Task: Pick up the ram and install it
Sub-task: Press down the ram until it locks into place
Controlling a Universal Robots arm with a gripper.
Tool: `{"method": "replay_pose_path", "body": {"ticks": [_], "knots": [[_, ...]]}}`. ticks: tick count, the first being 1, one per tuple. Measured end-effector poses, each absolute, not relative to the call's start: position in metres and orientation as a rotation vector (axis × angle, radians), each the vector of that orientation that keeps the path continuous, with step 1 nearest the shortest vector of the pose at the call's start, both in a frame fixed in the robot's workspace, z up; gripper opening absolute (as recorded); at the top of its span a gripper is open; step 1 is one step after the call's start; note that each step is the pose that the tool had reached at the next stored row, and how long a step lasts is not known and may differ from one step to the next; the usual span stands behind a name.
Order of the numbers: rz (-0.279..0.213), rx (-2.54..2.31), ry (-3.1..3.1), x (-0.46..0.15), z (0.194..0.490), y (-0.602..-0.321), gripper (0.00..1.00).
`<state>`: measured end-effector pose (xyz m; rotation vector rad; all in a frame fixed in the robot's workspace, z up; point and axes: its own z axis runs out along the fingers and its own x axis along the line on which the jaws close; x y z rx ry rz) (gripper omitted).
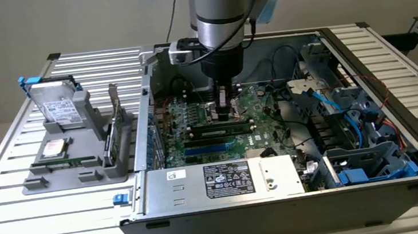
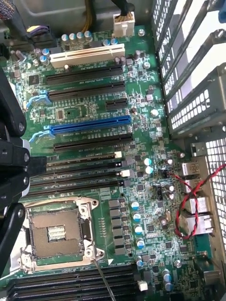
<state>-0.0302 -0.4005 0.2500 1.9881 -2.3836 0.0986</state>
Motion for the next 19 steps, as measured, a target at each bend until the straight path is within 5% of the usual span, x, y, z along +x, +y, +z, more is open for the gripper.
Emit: {"method": "replay_pose_path", "body": {"ticks": [19], "knots": [[0.092, 1.667, -2.61, -0.0302, 0.2497, -0.4005, 0.11]]}}
